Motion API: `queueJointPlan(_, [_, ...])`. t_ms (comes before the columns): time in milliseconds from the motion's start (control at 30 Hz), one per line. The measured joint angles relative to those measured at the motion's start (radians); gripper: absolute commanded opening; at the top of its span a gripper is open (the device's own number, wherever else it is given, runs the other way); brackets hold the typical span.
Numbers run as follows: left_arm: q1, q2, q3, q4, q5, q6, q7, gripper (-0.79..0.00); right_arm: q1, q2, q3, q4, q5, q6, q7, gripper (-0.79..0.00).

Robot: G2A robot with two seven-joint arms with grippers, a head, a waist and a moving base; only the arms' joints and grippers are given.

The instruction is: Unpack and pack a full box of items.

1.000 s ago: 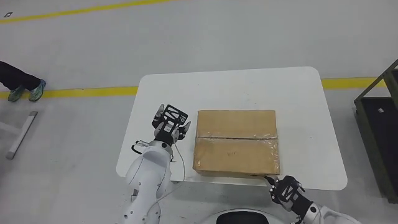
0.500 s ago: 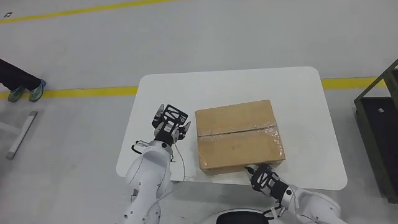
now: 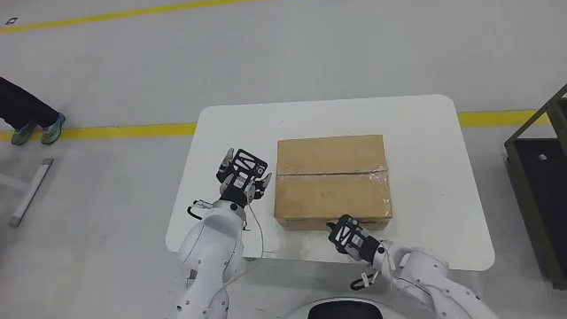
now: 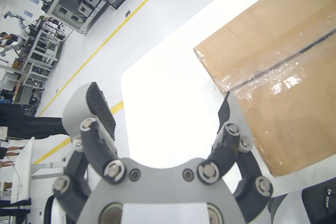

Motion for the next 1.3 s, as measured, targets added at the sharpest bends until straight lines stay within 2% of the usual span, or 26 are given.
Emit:
queueJointPlan(133, [0.0,0.0,0.0,0.0,0.0,0.0,0.0,0.0,0.0,-0.003,0.003,-0.011,0.035,0.018,-0.025,-0.785])
queueJointPlan(267, [0.0,0.0,0.0,0.0,0.0,0.0,0.0,0.0,-0.086,0.009,0.085,-0.104,0.15,0.038,-0.066,-0.785])
queueJointPlan(433, [0.0,0.0,0.0,0.0,0.0,0.0,0.0,0.0,-0.258,0.034,0.267,-0.279,0.208,0.115,-0.153,-0.785])
queueJointPlan(500, [0.0,0.0,0.0,0.0,0.0,0.0,0.0,0.0,-0.322,0.038,0.35,-0.328,0.277,0.159,-0.178,-0.785])
queueJointPlan(600, [0.0,0.0,0.0,0.0,0.0,0.0,0.0,0.0,-0.377,0.042,0.454,-0.35,0.382,0.199,-0.193,-0.785])
queueJointPlan(700, [0.0,0.0,0.0,0.0,0.0,0.0,0.0,0.0,-0.371,0.043,0.515,-0.299,0.443,0.219,-0.17,-0.785])
queueJointPlan(833, [0.0,0.0,0.0,0.0,0.0,0.0,0.0,0.0,-0.305,0.041,0.497,-0.199,0.454,0.221,-0.138,-0.785])
queueJointPlan(1000, [0.0,0.0,0.0,0.0,0.0,0.0,0.0,0.0,-0.197,0.033,0.408,-0.087,0.401,0.203,-0.121,-0.785])
queueJointPlan(1300, [0.0,0.0,0.0,0.0,0.0,0.0,0.0,0.0,-0.091,0.015,0.269,-0.002,0.344,0.201,-0.119,-0.785])
